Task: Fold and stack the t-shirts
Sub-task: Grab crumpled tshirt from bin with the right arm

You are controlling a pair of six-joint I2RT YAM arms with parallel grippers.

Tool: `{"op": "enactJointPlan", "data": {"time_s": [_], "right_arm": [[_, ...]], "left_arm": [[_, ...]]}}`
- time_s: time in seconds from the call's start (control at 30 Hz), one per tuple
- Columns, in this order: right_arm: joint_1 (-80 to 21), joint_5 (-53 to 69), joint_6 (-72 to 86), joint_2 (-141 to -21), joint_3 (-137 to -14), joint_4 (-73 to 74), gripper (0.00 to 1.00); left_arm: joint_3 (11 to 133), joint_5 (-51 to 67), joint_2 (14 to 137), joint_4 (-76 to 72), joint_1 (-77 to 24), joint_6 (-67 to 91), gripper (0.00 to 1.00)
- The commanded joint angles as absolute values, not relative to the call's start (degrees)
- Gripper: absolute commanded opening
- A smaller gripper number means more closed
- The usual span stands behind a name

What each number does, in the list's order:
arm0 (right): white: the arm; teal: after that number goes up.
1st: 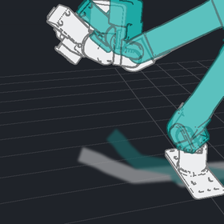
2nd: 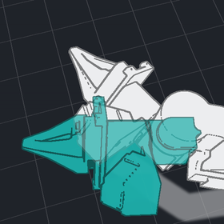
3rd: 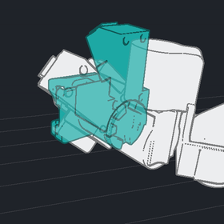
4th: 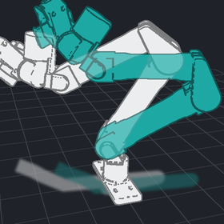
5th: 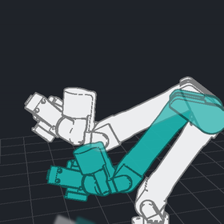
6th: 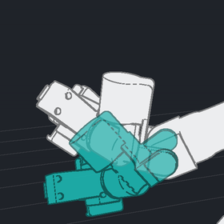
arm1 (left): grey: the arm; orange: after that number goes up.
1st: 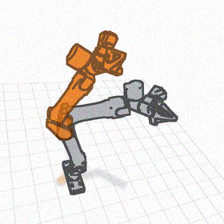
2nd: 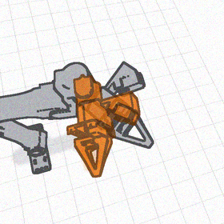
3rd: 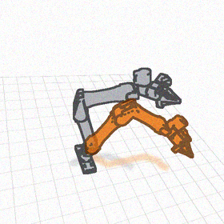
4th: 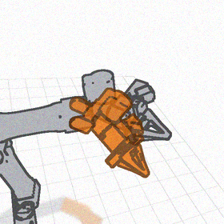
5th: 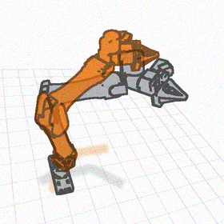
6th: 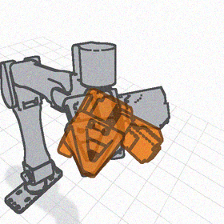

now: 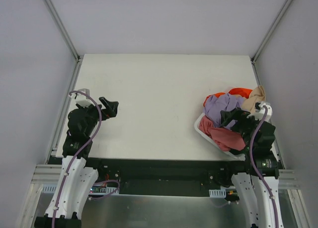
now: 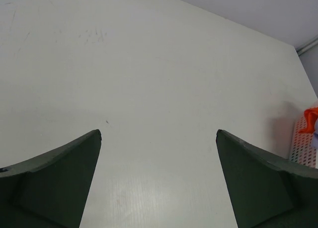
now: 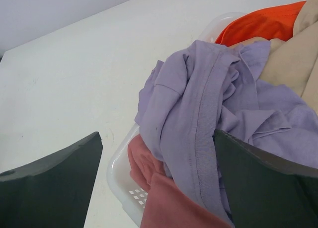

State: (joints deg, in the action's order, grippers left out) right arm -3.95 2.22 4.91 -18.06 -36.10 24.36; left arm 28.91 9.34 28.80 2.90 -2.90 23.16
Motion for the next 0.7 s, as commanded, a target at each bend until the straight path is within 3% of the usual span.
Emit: {"op": "enactJointPlan", "data": {"time_s": [0.0,0.2,0.47,0.6,0.67], "right_arm": [[-3.69,3.94,4.40,-19.16,-38.84,24.61,0.96],[-3.69,12.39,-1.47,-28.54,-45.16,28.99,0.96],[-5.00,0.38,3.67,-51.56,-54.66,38.48,0.99],[-9.74,-14.12,8.08,-58.00,-53.88,39.12,0.94],[-11.33,-15.11,7.82,-59.67,-53.09,37.71,0.81]], "left_arm": [[30.94,7.64,28.74,1.93,-2.55,23.73,0.99],[31.20,7.91,29.88,2.02,-2.64,24.26,0.99],[31.55,7.74,31.64,2.28,-2.55,24.34,0.99],[31.90,8.09,32.25,2.46,-2.55,23.73,0.99],[31.90,7.65,32.34,2.46,-2.46,23.73,0.99]]}}
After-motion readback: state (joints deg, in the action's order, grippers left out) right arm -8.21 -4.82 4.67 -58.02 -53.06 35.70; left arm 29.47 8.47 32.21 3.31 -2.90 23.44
